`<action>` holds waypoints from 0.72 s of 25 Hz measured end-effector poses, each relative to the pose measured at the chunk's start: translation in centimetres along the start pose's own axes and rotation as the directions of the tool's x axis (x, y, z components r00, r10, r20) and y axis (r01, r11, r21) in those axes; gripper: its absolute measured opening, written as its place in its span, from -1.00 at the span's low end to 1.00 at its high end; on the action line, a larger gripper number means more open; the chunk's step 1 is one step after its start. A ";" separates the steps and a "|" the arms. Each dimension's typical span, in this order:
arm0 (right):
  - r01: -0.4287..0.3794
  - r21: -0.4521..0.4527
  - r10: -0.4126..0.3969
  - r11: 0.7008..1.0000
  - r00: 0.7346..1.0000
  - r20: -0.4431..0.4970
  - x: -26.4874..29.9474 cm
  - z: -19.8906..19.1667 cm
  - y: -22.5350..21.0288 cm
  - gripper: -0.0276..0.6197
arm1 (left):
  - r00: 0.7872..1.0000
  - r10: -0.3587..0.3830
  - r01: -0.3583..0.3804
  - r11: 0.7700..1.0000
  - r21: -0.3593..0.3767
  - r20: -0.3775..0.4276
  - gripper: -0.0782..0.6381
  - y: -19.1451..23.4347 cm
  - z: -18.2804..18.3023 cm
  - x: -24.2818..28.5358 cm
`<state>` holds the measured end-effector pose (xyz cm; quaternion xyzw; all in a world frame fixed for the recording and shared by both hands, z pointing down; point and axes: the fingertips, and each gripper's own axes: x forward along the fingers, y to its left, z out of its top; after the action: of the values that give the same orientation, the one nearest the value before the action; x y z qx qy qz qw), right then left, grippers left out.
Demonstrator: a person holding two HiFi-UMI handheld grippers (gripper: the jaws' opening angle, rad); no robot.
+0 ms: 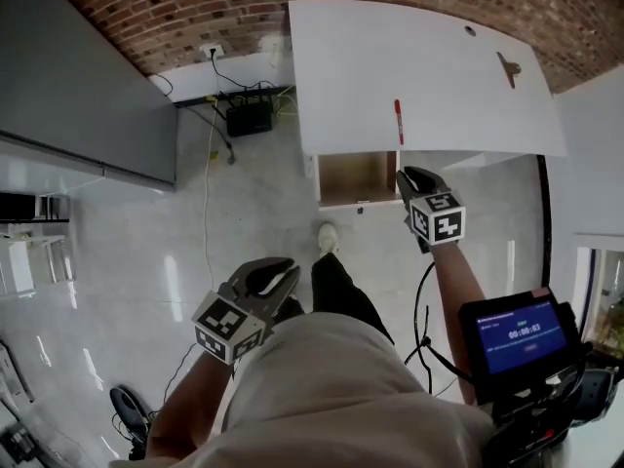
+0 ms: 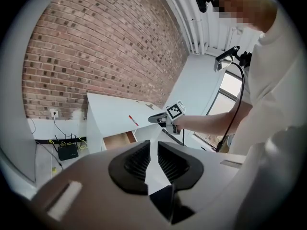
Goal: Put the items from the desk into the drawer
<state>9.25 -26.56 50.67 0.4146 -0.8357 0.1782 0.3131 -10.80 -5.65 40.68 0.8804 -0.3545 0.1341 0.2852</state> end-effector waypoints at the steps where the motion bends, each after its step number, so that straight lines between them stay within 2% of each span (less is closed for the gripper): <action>1: 0.000 0.005 0.000 1.000 1.000 -0.003 1.4 0.8 -1.4 -0.75 | 1.000 0.003 -0.003 1.000 -0.002 0.001 -0.63 0.1 0.8 1.1; 4: 0.022 0.023 -0.021 0.999 0.999 -0.026 5.9 2.2 -5.8 -0.75 | 1.000 -0.004 0.004 1.000 0.009 0.001 -0.63 0.5 3.5 4.2; 9: 0.053 0.075 -0.046 0.996 0.995 -0.089 12.1 1.9 -11.6 -0.75 | 1.000 0.012 -0.012 1.000 -0.020 -0.010 -0.63 1.7 5.9 7.8; 14: 0.074 0.132 -0.053 0.989 0.986 -0.156 18.5 1.1 -15.1 -0.75 | 0.998 0.053 -0.054 0.997 -0.047 -0.026 -0.63 4.8 6.7 9.9; 18: 0.081 0.175 -0.048 0.981 0.981 -0.186 19.5 -0.2 -15.8 -0.75 | 0.997 0.063 -0.065 0.996 -0.057 -0.033 -0.63 4.6 6.1 10.1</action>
<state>13.08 -47.13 64.53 0.4505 -0.7702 0.2804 0.3539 -6.66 -17.55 42.10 0.8577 -0.3816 0.1467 0.3118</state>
